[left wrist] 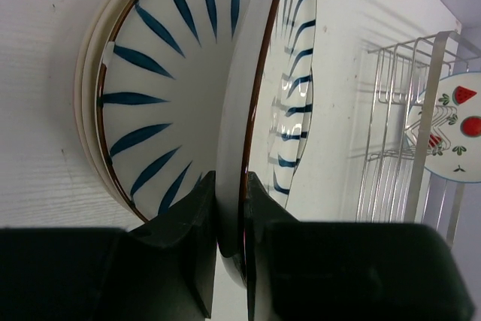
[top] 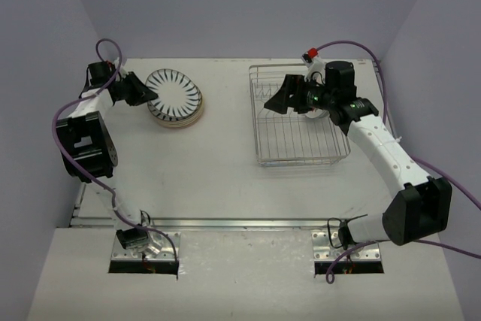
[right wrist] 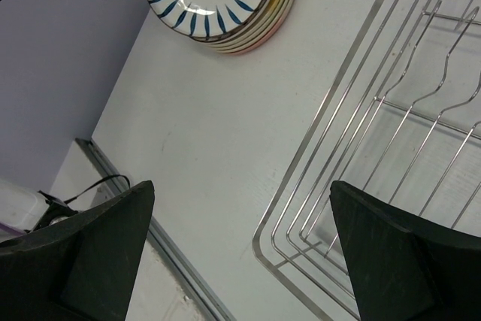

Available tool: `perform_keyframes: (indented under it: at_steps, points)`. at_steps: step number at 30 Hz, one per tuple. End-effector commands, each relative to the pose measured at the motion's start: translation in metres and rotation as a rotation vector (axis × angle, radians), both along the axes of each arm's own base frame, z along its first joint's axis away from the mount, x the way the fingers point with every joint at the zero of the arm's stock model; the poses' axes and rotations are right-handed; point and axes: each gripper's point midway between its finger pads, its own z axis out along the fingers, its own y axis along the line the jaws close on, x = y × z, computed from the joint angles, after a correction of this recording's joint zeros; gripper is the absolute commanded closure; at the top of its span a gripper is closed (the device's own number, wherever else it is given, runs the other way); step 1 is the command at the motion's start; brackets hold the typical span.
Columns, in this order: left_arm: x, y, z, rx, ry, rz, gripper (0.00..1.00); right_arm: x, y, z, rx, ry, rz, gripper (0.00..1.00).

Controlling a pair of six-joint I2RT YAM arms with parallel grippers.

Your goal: Unload the plates from the dish rack

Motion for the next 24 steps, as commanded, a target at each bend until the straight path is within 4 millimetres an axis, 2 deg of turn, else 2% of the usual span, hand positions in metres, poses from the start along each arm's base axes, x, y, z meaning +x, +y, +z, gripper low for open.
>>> perform_keyframes:
  at_steps: [1,4,7,13,19,20,23,24]
  points:
    - [0.020,0.011,0.031,0.059,-0.114,-0.013,0.73,0.001,-0.002,0.011,0.001,-0.048,0.007,0.01]
    - [0.019,0.023,0.022,0.126,-0.083,0.025,0.53,0.001,-0.001,0.011,0.000,-0.046,0.009,0.01]
    - [0.015,0.036,0.012,0.206,-0.049,0.068,0.41,0.002,-0.001,0.011,0.000,-0.043,0.012,0.01]
    - [0.006,0.059,0.006,0.365,-0.007,0.130,0.35,0.003,0.001,0.008,0.002,-0.029,0.018,0.01]
    - [0.004,0.068,0.014,0.535,-0.012,0.150,0.32,0.011,-0.006,0.009,-0.035,-0.050,-0.026,0.01]
    - [0.002,0.070,0.016,0.548,-0.016,0.155,0.32,0.014,-0.011,0.008,-0.057,-0.055,-0.057,0.01]
    - [-0.003,0.067,0.042,0.575,-0.097,0.161,0.32,0.044,-0.063,0.006,-0.255,-0.131,-0.328,0.05]
    - [-0.008,0.061,0.042,0.563,-0.114,0.146,0.32,0.049,-0.076,0.007,-0.309,-0.153,-0.383,0.07]
